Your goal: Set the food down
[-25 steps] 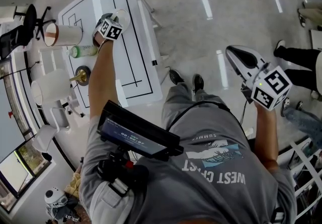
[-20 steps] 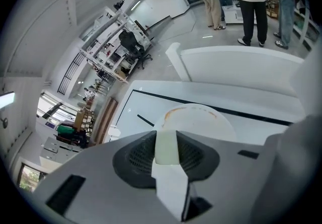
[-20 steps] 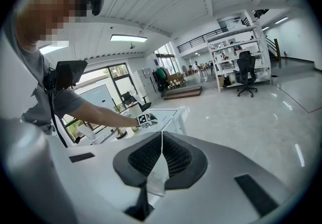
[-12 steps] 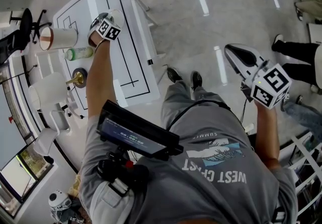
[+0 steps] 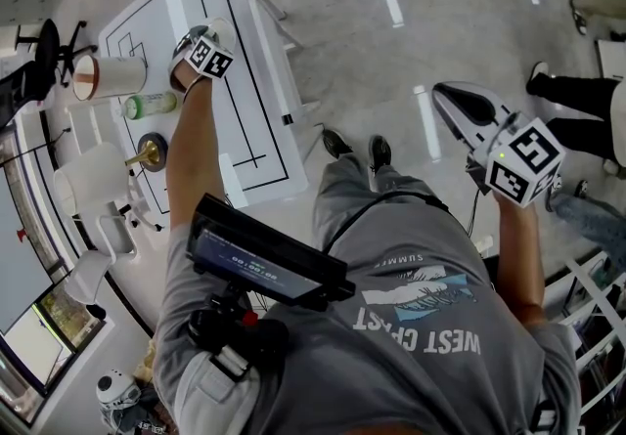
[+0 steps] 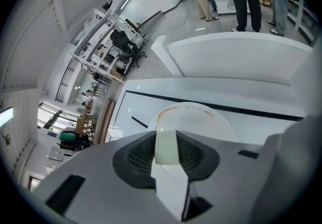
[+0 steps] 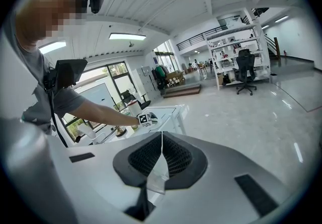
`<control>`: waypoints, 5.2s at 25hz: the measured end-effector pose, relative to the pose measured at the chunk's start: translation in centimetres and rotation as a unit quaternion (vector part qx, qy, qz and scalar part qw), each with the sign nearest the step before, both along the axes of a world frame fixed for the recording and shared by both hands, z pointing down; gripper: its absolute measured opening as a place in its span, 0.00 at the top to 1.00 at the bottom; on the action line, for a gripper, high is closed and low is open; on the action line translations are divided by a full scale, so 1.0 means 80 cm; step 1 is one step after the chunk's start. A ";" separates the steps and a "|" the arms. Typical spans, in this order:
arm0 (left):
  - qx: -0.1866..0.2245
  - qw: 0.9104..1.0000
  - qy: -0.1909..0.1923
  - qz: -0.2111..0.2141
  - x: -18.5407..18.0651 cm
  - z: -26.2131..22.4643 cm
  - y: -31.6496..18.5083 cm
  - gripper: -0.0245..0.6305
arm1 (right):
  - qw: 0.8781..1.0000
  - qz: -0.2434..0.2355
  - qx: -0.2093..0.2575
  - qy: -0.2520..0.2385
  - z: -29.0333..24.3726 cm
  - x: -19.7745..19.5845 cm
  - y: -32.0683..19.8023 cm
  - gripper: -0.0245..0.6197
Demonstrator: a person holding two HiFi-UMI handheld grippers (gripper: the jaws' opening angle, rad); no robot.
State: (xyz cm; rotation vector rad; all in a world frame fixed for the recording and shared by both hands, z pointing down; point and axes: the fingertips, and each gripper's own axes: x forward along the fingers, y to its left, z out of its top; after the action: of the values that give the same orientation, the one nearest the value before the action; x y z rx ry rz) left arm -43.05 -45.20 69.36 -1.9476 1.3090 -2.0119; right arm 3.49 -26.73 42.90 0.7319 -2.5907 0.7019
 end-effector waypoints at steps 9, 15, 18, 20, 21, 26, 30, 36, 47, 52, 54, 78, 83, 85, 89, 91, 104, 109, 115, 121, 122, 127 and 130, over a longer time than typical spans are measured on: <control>-0.020 0.999 0.024 -0.017 0.001 0.007 0.007 0.80 | 1.000 -0.003 -0.006 -0.001 0.005 0.001 0.000 0.95; -0.030 0.999 0.037 -0.023 0.005 0.007 0.011 0.80 | 1.000 -0.006 -0.008 -0.003 0.006 -0.001 0.001 0.95; -0.035 0.998 0.044 -0.026 0.008 0.006 0.014 0.80 | 1.000 -0.008 -0.008 -0.005 0.005 -0.002 0.002 0.95; -0.040 0.997 0.052 -0.031 0.008 0.006 0.016 0.79 | 1.000 -0.009 -0.008 -0.005 0.005 -0.002 0.002 0.95; -0.042 0.997 0.056 -0.033 0.007 0.006 0.016 0.78 | 1.000 -0.009 -0.008 -0.006 0.005 -0.003 0.002 0.95; -0.048 0.995 0.079 -0.048 0.008 0.005 0.018 0.74 | 1.000 -0.011 -0.009 -0.007 0.008 -0.003 0.003 0.95; -0.052 0.994 0.083 -0.056 0.003 0.009 0.022 0.73 | 1.000 -0.012 -0.010 -0.008 0.008 -0.003 0.005 0.95; -0.052 0.993 0.086 -0.065 0.003 0.004 0.029 0.72 | 1.000 -0.015 -0.010 -0.009 0.006 -0.001 0.010 0.95; -0.054 0.989 0.110 -0.088 0.008 0.001 0.041 0.71 | 1.000 -0.015 -0.010 -0.010 0.007 0.008 0.022 0.95; -0.046 0.988 0.112 -0.094 0.008 -0.005 0.042 0.71 | 1.000 -0.017 -0.011 -0.010 0.009 0.012 0.025 0.95; -0.044 0.988 0.115 -0.099 0.007 -0.007 0.043 0.71 | 1.000 -0.017 -0.012 -0.010 0.008 0.013 0.026 0.95; 0.146 0.965 0.208 -0.059 0.079 -0.215 0.073 0.71 | 0.995 -0.083 0.022 -0.055 -0.025 -0.010 0.036 0.95; 0.224 0.939 0.257 -0.039 0.121 -0.307 0.107 0.71 | 0.991 -0.112 0.035 -0.072 -0.043 -0.023 0.042 0.95; 0.261 0.920 0.291 -0.041 0.136 -0.348 0.128 0.72 | 0.988 -0.123 0.041 -0.081 -0.051 -0.029 0.046 0.95; 0.328 0.876 0.350 -0.047 0.159 -0.420 0.181 0.73 | 0.982 -0.149 0.058 -0.100 -0.070 -0.045 0.049 0.95; 0.360 0.858 0.364 -0.049 0.164 -0.451 0.215 0.75 | 0.978 -0.162 0.068 -0.113 -0.081 -0.054 0.054 0.95; 0.473 0.729 0.482 -0.112 0.183 -0.566 0.453 0.95 | 0.935 -0.262 0.140 -0.196 -0.179 -0.115 0.133 0.95; 0.488 0.717 0.486 -0.112 0.193 -0.583 0.532 0.95 | 0.918 -0.309 0.151 -0.199 -0.203 -0.155 0.169 0.95; 0.489 0.721 0.481 -0.093 0.195 -0.598 0.591 0.95 | 0.905 -0.325 0.185 -0.204 -0.245 -0.170 0.224 0.95; 0.487 0.724 0.482 -0.082 0.175 -0.606 0.642 0.95 | 0.904 -0.323 0.214 -0.181 -0.259 -0.199 0.272 0.95; 0.483 0.727 0.482 -0.076 0.169 -0.606 0.656 0.95 | 0.907 -0.316 0.214 -0.179 -0.259 -0.206 0.287 0.95; 0.472 0.728 0.495 -0.057 0.133 -0.604 0.742 0.95 | 0.914 -0.296 0.214 -0.176 -0.257 -0.242 0.378 0.95; 0.461 0.731 0.501 -0.043 0.126 -0.597 0.749 0.95 | 0.919 -0.278 0.217 -0.177 -0.253 -0.248 0.393 0.95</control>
State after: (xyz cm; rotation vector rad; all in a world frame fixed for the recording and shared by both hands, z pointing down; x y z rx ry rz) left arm -32.99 14.73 21.57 -2.2782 1.9554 0.1043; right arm -16.33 4.70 22.68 -0.0694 -3.1096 0.0773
